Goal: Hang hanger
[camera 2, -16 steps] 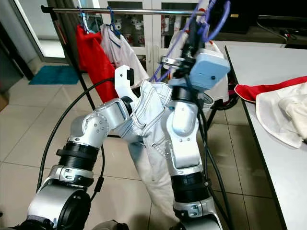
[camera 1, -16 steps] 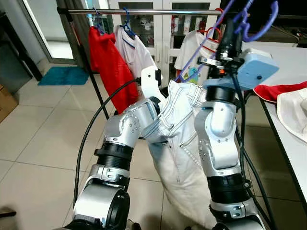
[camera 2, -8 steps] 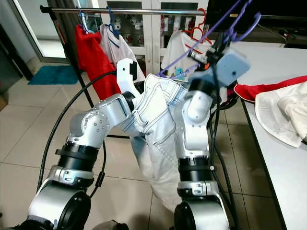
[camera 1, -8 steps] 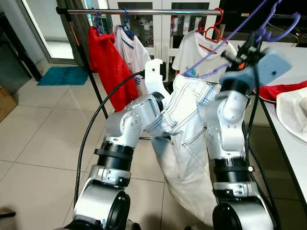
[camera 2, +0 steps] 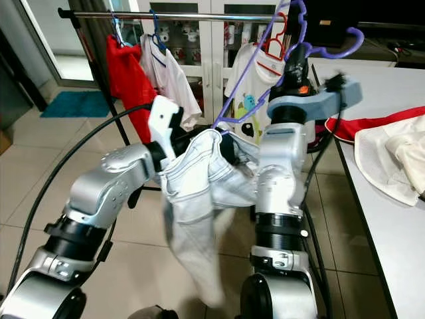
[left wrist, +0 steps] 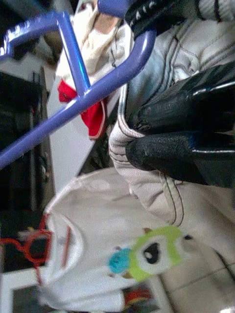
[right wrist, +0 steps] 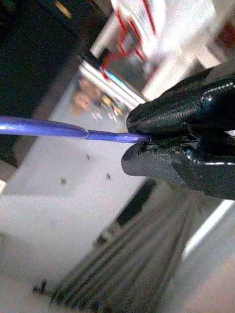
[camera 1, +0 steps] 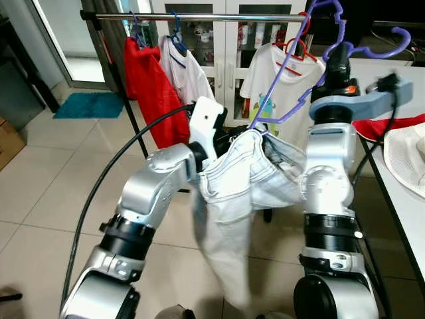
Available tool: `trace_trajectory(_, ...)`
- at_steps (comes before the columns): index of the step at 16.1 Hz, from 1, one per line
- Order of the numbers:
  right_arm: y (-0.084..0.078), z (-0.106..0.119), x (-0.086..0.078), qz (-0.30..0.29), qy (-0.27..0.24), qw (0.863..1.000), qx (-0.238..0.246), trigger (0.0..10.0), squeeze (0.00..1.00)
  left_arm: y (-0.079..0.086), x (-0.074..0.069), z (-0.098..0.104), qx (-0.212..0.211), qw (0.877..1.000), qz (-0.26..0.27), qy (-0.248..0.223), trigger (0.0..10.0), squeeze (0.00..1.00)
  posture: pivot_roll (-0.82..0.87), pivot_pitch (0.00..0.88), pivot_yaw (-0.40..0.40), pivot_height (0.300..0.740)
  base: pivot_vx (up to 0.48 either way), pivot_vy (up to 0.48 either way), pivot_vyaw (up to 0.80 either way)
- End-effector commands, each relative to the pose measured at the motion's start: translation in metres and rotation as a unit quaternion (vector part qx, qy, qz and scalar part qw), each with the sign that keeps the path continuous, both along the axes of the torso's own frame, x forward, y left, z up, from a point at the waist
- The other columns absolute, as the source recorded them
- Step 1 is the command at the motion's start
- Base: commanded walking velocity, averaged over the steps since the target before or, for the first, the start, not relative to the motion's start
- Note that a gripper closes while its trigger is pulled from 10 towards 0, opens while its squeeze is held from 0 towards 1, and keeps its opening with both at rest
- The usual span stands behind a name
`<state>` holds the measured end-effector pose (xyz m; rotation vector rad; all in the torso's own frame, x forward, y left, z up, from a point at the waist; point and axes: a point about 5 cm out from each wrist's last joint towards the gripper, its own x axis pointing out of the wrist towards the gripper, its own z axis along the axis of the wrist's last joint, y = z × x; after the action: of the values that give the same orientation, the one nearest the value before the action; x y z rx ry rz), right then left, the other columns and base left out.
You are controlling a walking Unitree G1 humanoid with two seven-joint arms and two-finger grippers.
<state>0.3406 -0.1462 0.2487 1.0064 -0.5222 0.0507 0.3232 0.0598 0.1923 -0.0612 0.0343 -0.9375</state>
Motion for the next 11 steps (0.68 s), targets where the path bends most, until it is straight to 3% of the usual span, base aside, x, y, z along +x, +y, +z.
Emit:
trace_trajectory(1, -0.012, 0.007, -0.006, 0.01, -0.032, 0.999, 0.03, 10.0, 0.0, 0.012, -0.002, 0.002, -0.002, 1.0, -0.003, -0.028, 0.0, 0.0, -0.12, 0.0, 0.067, 0.74, 0.0, 0.0, 0.0)
trace_trajectory(2, -0.011, 0.006, -0.008, 0.027, -0.037, 0.998, 0.032, 10.0, 0.0, 0.016, -0.001, 0.002, -0.012, 1.0, -0.002, -0.029, 0.0, 0.0, -0.12, 0.0, 0.067, 0.74, 0.0, 0.0, 0.0)
trace_trajectory(3, -0.01, 0.003, -0.013, 0.055, -0.042, 0.997, 0.044, 10.0, 0.0, 0.023, 0.0, 0.006, -0.047, 0.999, 0.007, -0.027, 0.0, 0.0, -0.12, 0.0, 0.071, 0.74, 0.0, 0.0, 0.0)
trace_trajectory(4, -0.007, 0.0, -0.018, 0.085, -0.045, 0.994, 0.06, 10.0, 0.0, 0.029, -0.001, 0.011, -0.104, 0.994, 0.007, -0.012, 0.0, 0.0, -0.12, 0.0, 0.075, 0.74, 0.0, 0.0, 0.0)
trace_trajectory(5, -0.006, -0.003, -0.022, 0.11, -0.044, 0.99, 0.075, 10.0, 0.0, 0.036, -0.003, 0.016, -0.175, 0.985, -0.009, 0.007, 0.0, 0.0, -0.12, 0.0, 0.075, 0.74, 0.0, 0.0, 0.0)
trace_trajectory(6, -0.007, -0.006, -0.026, 0.121, -0.044, 0.987, 0.093, 10.0, 0.0, 0.043, -0.007, 0.019, -0.22, 0.975, -0.036, 0.016, 0.0, 0.0, -0.12, 0.0, 0.076, 0.74, 0.0, 0.0, 0.0)
trace_trajectory(9, -0.013, -0.007, -0.031, 0.138, -0.051, 0.978, 0.145, 10.0, 0.0, 0.047, -0.015, 0.016, -0.232, 0.969, -0.076, 0.029, 0.0, 0.0, -0.12, 0.0, 0.076, 0.74, 0.0, 0.0, 0.0)
trace_trajectory(11, -0.016, -0.008, -0.035, 0.145, -0.057, 0.976, 0.154, 10.0, 0.0, 0.047, -0.02, 0.012, -0.227, 0.969, -0.093, 0.034, 0.0, 0.0, -0.12, 0.0, 0.076, 0.74, 0.0, 0.0, 0.0)
